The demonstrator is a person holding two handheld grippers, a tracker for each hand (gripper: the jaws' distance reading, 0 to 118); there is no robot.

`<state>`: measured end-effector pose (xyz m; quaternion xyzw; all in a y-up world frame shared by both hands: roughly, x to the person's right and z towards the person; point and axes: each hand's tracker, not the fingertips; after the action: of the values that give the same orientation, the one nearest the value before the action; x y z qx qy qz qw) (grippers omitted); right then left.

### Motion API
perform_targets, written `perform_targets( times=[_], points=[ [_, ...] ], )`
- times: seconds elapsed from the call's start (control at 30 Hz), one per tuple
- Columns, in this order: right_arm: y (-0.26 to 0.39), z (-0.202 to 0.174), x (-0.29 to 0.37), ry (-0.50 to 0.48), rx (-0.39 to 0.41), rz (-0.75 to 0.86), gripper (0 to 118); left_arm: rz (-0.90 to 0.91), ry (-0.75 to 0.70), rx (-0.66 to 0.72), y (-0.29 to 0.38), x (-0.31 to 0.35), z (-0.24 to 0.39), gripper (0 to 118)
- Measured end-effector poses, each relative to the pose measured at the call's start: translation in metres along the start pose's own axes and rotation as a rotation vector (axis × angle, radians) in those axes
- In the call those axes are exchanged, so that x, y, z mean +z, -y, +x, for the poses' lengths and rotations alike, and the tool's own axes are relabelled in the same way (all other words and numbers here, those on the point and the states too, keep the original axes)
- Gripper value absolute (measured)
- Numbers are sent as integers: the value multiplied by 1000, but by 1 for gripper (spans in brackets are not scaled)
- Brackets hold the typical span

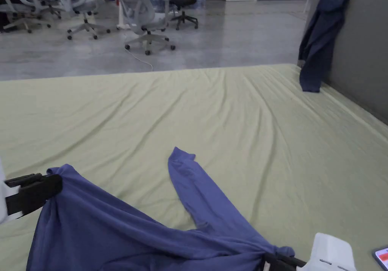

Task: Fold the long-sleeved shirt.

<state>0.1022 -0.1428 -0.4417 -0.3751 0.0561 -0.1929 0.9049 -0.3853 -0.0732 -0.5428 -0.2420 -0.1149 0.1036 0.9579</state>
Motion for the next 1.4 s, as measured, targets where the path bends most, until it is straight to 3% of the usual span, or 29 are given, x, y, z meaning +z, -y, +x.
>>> perform_targets(
  times=[0.17,0.23,0.37,0.47,0.57,0.73,0.87,0.97,1.0,1.1,1.27,1.4],
  points=[
    [-45,-53,50,12,212,236,14,192,-17,144,-26,80,2,0],
    [-71,-70,62,3,291,314,14,256,-44,137,-44,98,4,0],
    [-140,-100,76,-47,352,416,14,385,-82,118,-91,116,14,0],
    [-197,-127,80,25,455,512,14,431,-75,127,-137,116,16,0],
    [-264,-146,78,33,478,524,14,475,-100,83,-190,103,14,0],
    [-373,-181,66,47,480,512,14,512,-98,136,-271,73,4,0],
    [-434,-214,54,141,523,547,14,536,-111,76,-319,44,11,0],
    [-473,-230,40,190,454,544,14,579,-133,22,-346,20,14,0],
    [-484,-235,36,209,436,542,14,591,-130,16,-354,12,14,0],
    [-506,-250,20,308,502,578,14,609,-139,42,-376,-15,12,0],
    [-528,-255,-15,339,516,543,14,588,-206,21,-398,-57,11,0],
    [-527,-237,-64,373,507,499,14,545,-214,27,-381,-102,2,0]
  ],
)
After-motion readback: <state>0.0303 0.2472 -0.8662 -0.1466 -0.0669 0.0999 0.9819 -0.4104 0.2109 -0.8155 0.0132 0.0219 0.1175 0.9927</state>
